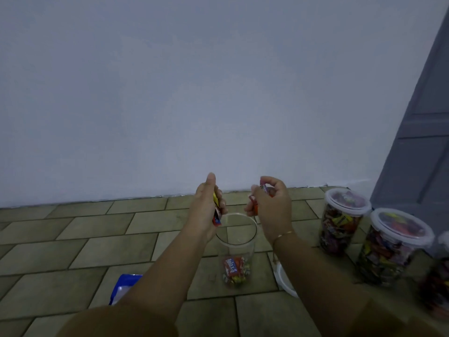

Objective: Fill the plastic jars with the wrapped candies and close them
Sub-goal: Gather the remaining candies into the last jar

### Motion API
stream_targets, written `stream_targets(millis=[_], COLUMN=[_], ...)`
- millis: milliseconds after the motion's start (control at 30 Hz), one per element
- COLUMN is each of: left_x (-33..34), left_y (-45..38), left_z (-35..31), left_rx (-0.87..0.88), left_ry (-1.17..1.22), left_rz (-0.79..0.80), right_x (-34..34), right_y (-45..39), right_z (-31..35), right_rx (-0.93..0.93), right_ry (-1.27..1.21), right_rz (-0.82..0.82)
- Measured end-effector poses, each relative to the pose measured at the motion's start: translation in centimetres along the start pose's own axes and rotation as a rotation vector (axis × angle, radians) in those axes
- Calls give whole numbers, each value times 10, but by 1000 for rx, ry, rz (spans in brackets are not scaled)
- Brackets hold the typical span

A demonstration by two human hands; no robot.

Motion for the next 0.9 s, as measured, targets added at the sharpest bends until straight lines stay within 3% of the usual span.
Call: stream_targets(millis=[167, 433, 900], left_x=[2, 2, 2], left_y=[0, 7, 10], left_z=[5, 10, 9], left_rx=[6, 42, 140], left_ry=[-32, 108, -46], left_rz=[-10, -39, 25], right_x=[3, 1, 5], right_y=[15, 15, 15], right_z=[-14, -17, -22], right_rx=[15, 14, -18], right_ry=[38, 40, 69], right_rz=[-37, -84, -111])
Point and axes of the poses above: each hand's wrist, its own y-axis away from the middle knuckle, its own x-axis out of the palm, z = x × y, the point moved 4 cm from there along -y, towards the middle knuckle, and after that the axes turned 3 degrees about z, right-handed, at the moved point
